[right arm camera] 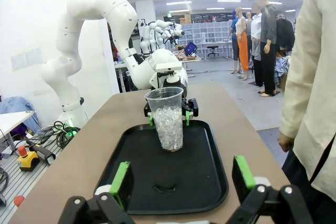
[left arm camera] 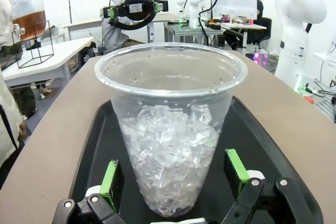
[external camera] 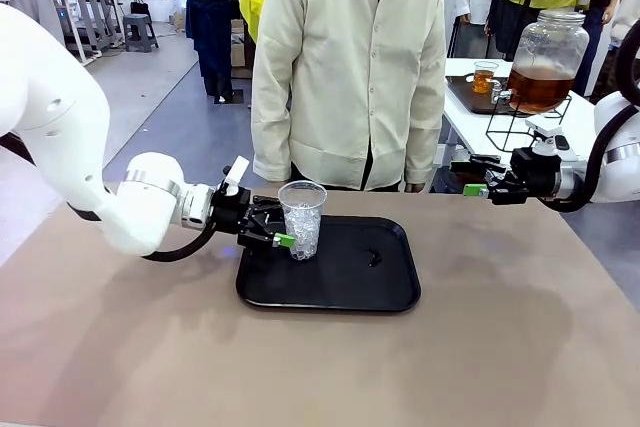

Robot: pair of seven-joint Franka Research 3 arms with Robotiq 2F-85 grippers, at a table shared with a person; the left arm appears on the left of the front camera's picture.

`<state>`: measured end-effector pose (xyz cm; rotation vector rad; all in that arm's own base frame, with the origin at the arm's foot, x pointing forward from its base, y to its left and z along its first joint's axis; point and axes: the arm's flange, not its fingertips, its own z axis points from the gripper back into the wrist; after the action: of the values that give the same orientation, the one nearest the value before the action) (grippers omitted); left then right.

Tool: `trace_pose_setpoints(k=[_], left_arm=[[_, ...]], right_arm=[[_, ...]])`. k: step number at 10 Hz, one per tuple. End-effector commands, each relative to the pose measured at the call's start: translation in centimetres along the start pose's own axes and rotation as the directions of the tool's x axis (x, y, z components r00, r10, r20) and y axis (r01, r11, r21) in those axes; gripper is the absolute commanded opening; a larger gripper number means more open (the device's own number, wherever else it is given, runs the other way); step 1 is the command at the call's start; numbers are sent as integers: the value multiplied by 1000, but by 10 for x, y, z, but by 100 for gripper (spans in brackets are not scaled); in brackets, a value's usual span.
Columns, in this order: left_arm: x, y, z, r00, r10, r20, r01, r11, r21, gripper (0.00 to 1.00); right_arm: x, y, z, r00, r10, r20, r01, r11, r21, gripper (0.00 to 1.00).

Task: Pour the drink into the iced cup.
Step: Pick up the iced cup indicated by the human and present it to them.

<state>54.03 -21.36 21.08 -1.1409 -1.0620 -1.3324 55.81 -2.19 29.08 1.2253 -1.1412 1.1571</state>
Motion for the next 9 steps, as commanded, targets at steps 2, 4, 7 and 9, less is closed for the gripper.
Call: trace_pose_setpoints(k=[2, 4, 7, 9], left_arm=[[0, 4, -12, 999, 8, 36, -9, 1000, 23, 100], [3, 5, -19, 999, 10, 46, -11, 1000, 28, 100], [4, 5, -23, 999, 10, 47, -12, 999, 49, 100], [4, 4, -25, 998, 22, 51, -24, 999, 41, 100]], right_arm=[[2, 0, -1, 1000, -2, -1, 2, 1000, 1, 100], [2, 0, -1, 1000, -2, -1, 2, 1000, 1, 100], [2, 0, -1, 1000, -2, -1, 2, 1000, 1, 100], [2, 0, -1, 1000, -2, -1, 2, 1000, 1, 100]])
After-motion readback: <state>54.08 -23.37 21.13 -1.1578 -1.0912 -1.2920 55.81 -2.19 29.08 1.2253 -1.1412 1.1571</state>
